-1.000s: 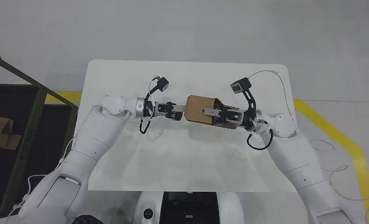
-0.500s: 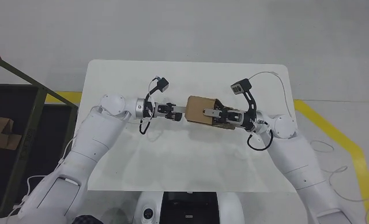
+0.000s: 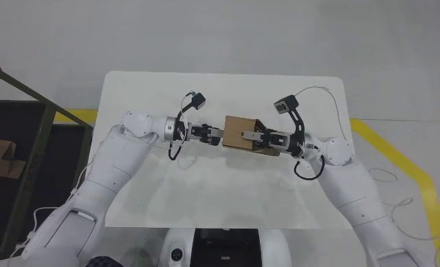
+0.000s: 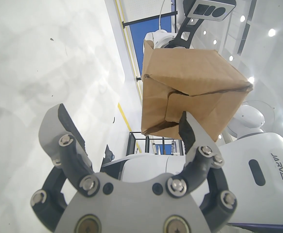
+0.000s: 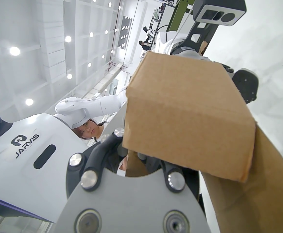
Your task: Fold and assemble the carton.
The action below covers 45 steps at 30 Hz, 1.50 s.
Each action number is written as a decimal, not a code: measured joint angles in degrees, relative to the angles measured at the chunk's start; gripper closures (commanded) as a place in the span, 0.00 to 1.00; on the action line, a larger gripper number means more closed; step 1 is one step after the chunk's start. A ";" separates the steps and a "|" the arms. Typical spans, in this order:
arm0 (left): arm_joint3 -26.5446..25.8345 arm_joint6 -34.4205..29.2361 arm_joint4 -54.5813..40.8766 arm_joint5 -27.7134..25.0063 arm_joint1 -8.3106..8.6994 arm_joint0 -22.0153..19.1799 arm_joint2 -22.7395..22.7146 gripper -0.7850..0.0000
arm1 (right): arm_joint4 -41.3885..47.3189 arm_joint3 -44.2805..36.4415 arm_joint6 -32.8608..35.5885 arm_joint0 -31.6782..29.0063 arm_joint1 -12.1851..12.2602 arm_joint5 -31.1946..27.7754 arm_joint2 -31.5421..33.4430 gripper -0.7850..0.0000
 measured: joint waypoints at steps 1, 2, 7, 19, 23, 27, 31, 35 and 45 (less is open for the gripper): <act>-0.04 -0.02 -0.04 0.02 0.01 0.01 0.01 0.00 | -0.02 0.03 0.04 0.01 -0.02 0.01 -0.07 1.00; -0.08 -0.05 -0.04 0.03 0.01 0.01 0.04 0.00 | -0.01 0.07 0.08 0.02 -0.05 0.02 -0.13 1.00; -0.08 -0.23 -0.08 0.26 -0.08 -0.21 0.49 0.00 | 0.56 0.32 0.45 0.12 -0.16 0.08 -0.36 1.00; 3.32 1.88 0.31 -0.61 -0.07 -1.29 -0.10 0.00 | -1.82 3.64 -0.59 1.31 -0.19 -0.31 0.22 1.00; 3.41 1.96 0.42 -0.69 -0.06 -1.31 -0.15 0.00 | -3.96 3.81 -1.52 1.57 -0.15 -0.19 0.25 1.00; 3.39 1.95 0.41 -0.68 -0.06 -1.30 -0.14 0.00 | -4.67 3.80 -1.75 1.64 -0.11 -0.23 0.35 1.00; 3.39 1.95 0.40 -0.68 -0.06 -1.30 -0.14 0.00 | -4.63 3.80 -1.74 1.64 -0.11 -0.23 0.34 1.00; 3.39 1.95 0.40 -0.68 -0.06 -1.30 -0.14 0.00 | -4.88 3.39 -2.22 1.41 -0.11 0.01 0.32 1.00; 1.41 4.91 2.29 0.71 0.30 0.41 -0.80 0.00 | -4.38 0.09 -3.08 -0.14 0.09 2.54 0.77 1.00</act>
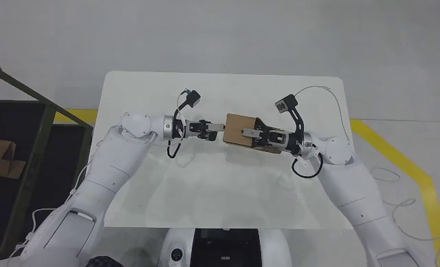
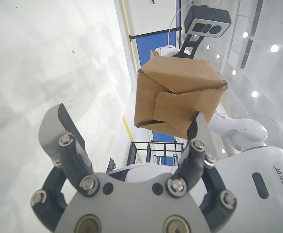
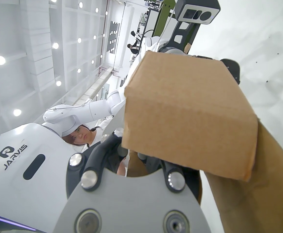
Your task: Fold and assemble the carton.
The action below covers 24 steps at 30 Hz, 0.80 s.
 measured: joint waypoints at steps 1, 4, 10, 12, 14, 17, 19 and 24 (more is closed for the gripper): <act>-0.13 0.10 0.08 0.10 0.07 0.17 -0.17 0.00 | 0.45 -0.08 0.22 -0.05 0.00 0.11 0.04 1.00; -0.12 0.36 0.27 0.37 0.20 0.49 -0.46 0.00 | 1.27 -0.20 0.83 -0.08 0.02 0.26 0.19 1.00; 0.29 0.63 0.69 0.76 0.16 0.48 -0.16 0.00 | 2.21 -0.61 1.83 -0.17 0.03 0.49 0.25 1.00; 0.33 0.60 0.84 0.81 0.13 0.41 0.01 0.00 | 2.31 -0.66 1.94 -0.17 0.02 0.55 0.23 1.00; 0.39 0.51 1.00 0.88 0.10 0.32 0.19 0.00 | 2.38 -0.71 1.95 -0.18 0.00 0.61 0.17 1.00; 0.32 0.33 1.03 0.91 0.06 0.23 0.39 0.00 | 2.30 -0.76 1.96 -0.14 -0.04 0.68 0.03 1.00; 0.07 0.16 0.91 0.83 0.03 0.22 0.52 0.00 | 2.12 -0.75 1.84 -0.09 -0.08 0.73 -0.08 1.00; -0.55 -0.39 0.46 0.68 0.01 0.37 0.67 0.00 | 1.99 -0.66 1.63 0.06 -0.17 0.87 -0.34 1.00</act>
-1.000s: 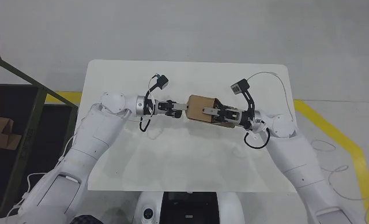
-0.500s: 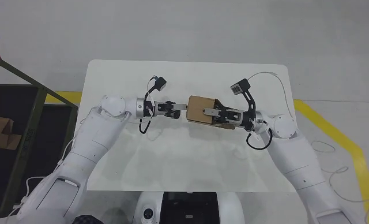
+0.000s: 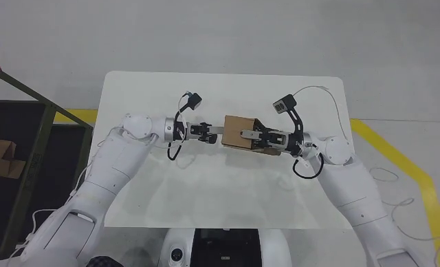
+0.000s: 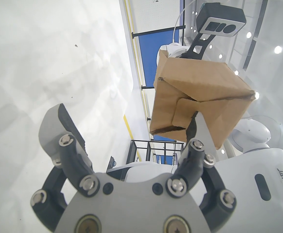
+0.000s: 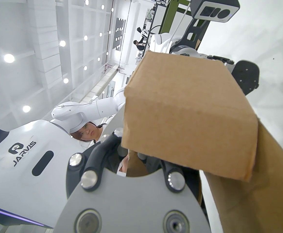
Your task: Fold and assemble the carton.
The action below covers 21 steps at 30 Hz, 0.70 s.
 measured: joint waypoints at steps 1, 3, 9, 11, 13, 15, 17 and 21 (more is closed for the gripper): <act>-0.09 -0.11 -0.13 0.01 -0.01 0.05 0.06 0.00 | -0.02 0.03 -0.03 0.04 -0.02 0.02 -0.07 1.00; -0.20 -0.22 -0.28 0.02 -0.05 0.09 0.21 0.00 | -0.05 0.03 -0.05 0.09 -0.06 0.08 -0.19 1.00; -0.16 -0.40 -0.49 0.06 -0.21 -0.12 0.77 0.00 | 0.04 0.11 -0.01 0.27 -0.18 0.16 -0.49 1.00; -0.13 -0.47 -0.59 -0.05 -0.26 -0.24 0.87 0.00 | 0.29 0.24 0.06 0.31 -0.22 0.20 -0.56 1.00; -0.11 -0.65 -0.71 -0.02 -0.30 -0.41 0.98 0.00 | 0.83 0.47 0.26 0.35 -0.27 0.34 -0.64 1.00; -0.12 -0.83 -0.93 0.00 -0.34 -0.54 1.09 0.00 | 1.25 0.69 0.40 0.41 -0.32 0.38 -0.68 1.00; -0.17 -0.97 -1.18 0.01 -0.40 -0.65 1.22 0.00 | 1.48 0.93 0.60 0.51 -0.36 0.40 -0.72 1.00; -0.15 -1.17 -1.44 0.06 -0.48 -0.84 1.41 0.00 | 1.75 1.24 0.82 0.64 -0.42 0.29 -0.76 1.00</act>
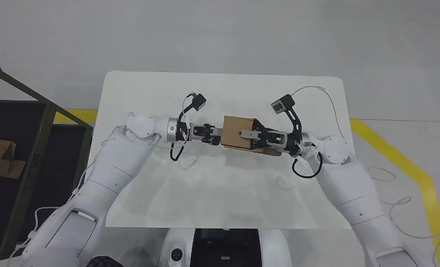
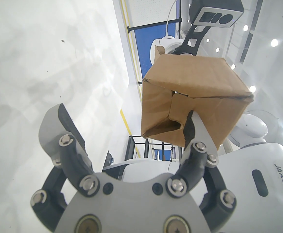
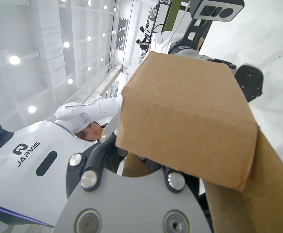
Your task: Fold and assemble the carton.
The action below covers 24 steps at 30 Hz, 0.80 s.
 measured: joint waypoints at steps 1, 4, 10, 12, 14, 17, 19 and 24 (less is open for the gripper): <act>0.05 0.02 -0.06 -0.04 -0.02 -0.02 0.03 0.00 | 0.02 0.08 0.02 0.02 -0.01 -0.03 0.00 1.00; 0.22 -0.11 -0.19 0.00 -0.04 -0.11 0.09 0.00 | 0.04 0.22 -0.01 0.05 -0.04 -0.17 0.08 1.00; 0.50 -0.44 -0.93 -0.17 -0.10 -0.13 0.10 0.00 | 0.06 0.33 0.17 0.08 -0.08 -0.14 0.09 1.00; 0.45 -0.49 -0.99 -0.35 -0.12 -0.09 0.18 0.00 | 0.01 0.30 0.21 0.11 -0.12 -0.06 -0.05 1.00; 0.43 -0.51 -0.96 -0.46 -0.14 -0.08 0.26 0.00 | -0.03 0.28 0.21 0.18 -0.17 -0.03 -0.17 1.00; 0.53 -0.60 -1.27 -0.51 -0.17 -0.07 0.28 0.00 | -0.04 0.34 0.18 0.23 -0.21 -0.04 -0.20 1.00; 0.67 -1.21 -2.13 -0.39 -0.19 -0.04 0.25 0.00 | -0.03 0.44 0.19 0.26 -0.22 -0.04 -0.14 1.00; 1.02 -2.72 -3.33 -0.48 -0.27 -0.32 0.35 0.00 | 0.35 0.64 0.47 0.25 -0.25 0.22 -0.10 1.00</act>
